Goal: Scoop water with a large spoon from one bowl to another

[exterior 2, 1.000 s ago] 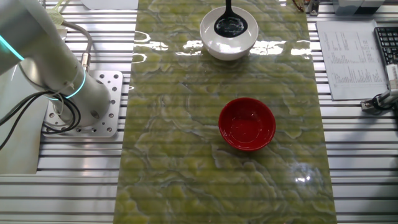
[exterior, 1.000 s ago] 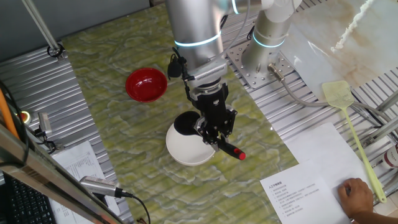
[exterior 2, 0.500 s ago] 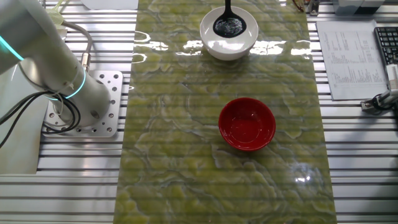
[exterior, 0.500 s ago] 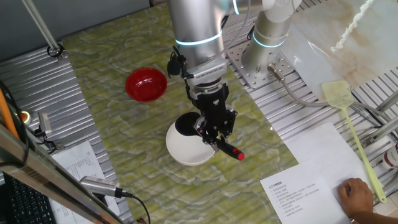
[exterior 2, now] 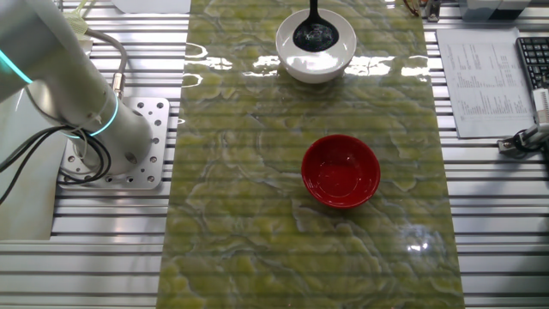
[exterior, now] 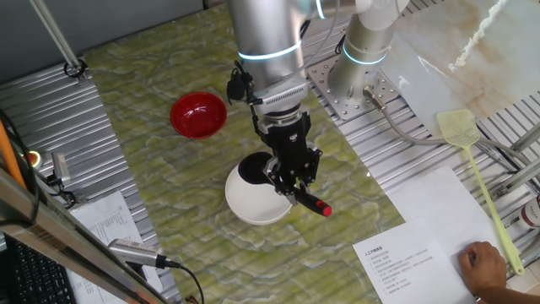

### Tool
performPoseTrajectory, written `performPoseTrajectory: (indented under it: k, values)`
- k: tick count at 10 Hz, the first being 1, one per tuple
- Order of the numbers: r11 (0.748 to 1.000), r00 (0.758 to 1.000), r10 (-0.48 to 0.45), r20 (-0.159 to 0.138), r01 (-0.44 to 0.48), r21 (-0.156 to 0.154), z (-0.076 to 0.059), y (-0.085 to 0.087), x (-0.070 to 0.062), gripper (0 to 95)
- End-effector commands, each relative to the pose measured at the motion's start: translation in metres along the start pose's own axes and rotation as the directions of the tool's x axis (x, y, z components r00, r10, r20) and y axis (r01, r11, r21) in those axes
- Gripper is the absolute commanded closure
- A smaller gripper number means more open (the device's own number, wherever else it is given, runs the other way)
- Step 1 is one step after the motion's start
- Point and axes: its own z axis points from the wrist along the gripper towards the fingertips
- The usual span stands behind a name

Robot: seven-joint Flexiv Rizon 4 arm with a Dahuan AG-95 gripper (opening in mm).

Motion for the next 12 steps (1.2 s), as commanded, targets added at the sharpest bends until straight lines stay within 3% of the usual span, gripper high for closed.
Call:
performPoseTrajectory:
  k: [1, 7, 12]
  values:
    - [1.0, 1.0, 0.001, -0.004, -0.001, 0.006, 0.0, 0.0, 0.0, 95.0]
    - [1.0, 1.0, 0.001, -0.011, -0.001, 0.006, -0.002, -0.001, 0.002, 95.0]
    - [1.0, 1.0, -0.009, -0.015, 0.009, 0.002, -0.013, -0.002, 0.009, 95.0]
